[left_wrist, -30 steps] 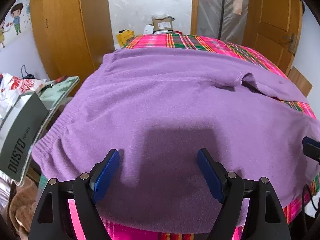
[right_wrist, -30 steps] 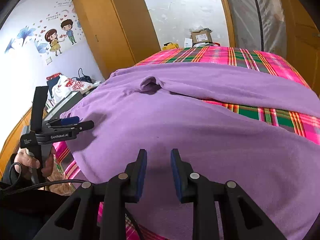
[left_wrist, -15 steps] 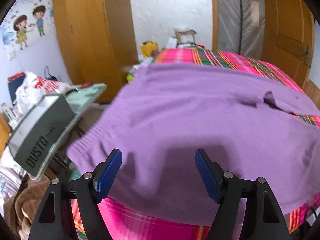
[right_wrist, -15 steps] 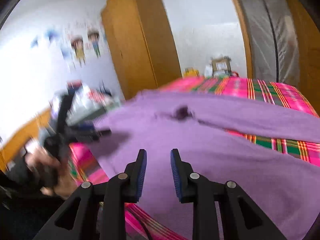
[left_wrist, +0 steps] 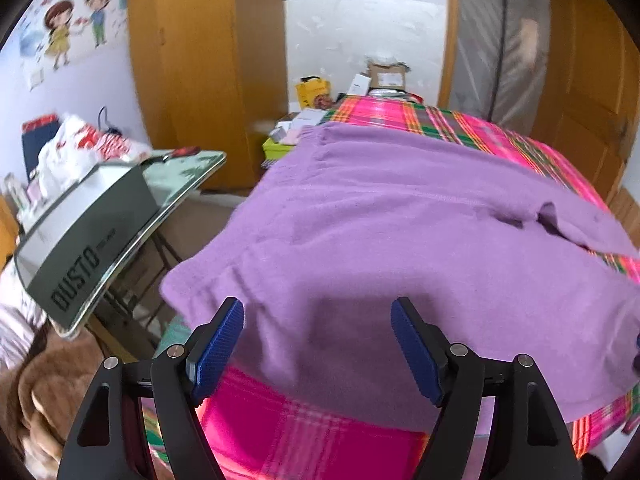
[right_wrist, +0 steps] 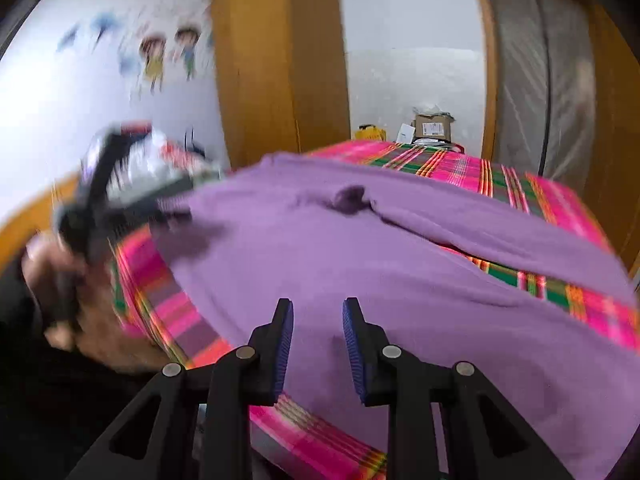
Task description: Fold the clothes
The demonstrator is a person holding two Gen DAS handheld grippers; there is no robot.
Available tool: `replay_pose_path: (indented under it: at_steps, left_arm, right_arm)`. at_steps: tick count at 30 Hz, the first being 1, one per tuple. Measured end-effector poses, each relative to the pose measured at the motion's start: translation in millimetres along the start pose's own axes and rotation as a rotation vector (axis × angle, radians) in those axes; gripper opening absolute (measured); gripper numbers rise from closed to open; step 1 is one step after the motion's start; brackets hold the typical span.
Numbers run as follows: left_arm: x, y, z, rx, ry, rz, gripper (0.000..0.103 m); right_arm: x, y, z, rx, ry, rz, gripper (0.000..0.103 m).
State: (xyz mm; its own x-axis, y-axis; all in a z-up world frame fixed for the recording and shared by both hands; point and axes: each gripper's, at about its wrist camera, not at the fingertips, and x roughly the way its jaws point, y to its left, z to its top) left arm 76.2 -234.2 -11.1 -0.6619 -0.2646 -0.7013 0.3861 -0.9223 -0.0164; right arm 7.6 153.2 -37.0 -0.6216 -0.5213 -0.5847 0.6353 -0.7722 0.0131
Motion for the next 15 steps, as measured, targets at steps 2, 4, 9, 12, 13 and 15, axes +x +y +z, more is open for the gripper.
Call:
replay_pose_path:
  at_steps: [2, 4, 9, 12, 13, 15]
  left_arm:
    - [-0.5, 11.5, -2.2, -0.023, 0.000, 0.019, 0.078]
    - [-1.3, 24.9, -3.9, -0.060, 0.001, 0.027, 0.078]
    - [8.5, 50.1, -4.2, -0.136, 0.032, 0.016, 0.078]
    - [17.3, 61.1, -2.4, -0.189, 0.057, -0.015, 0.078]
    - [20.4, 64.3, -1.6, -0.204, 0.062, -0.024, 0.078]
    - [25.7, 67.9, 0.1, -0.220, 0.067, -0.042, 0.078]
  right_arm:
    - [3.5, 7.6, -6.6, -0.067, 0.032, -0.031, 0.027]
    - [7.5, 14.2, -14.7, -0.130, 0.064, -0.039, 0.028]
    - [14.5, 34.2, -27.4, -0.274, 0.105, -0.015, 0.029]
    - [16.9, 38.3, -27.4, -0.300, 0.105, 0.009, 0.031]
    - [17.9, 38.3, -27.2, -0.299, 0.106, 0.013, 0.031]
    - [18.5, 36.7, -26.7, -0.292, 0.107, 0.025, 0.031]
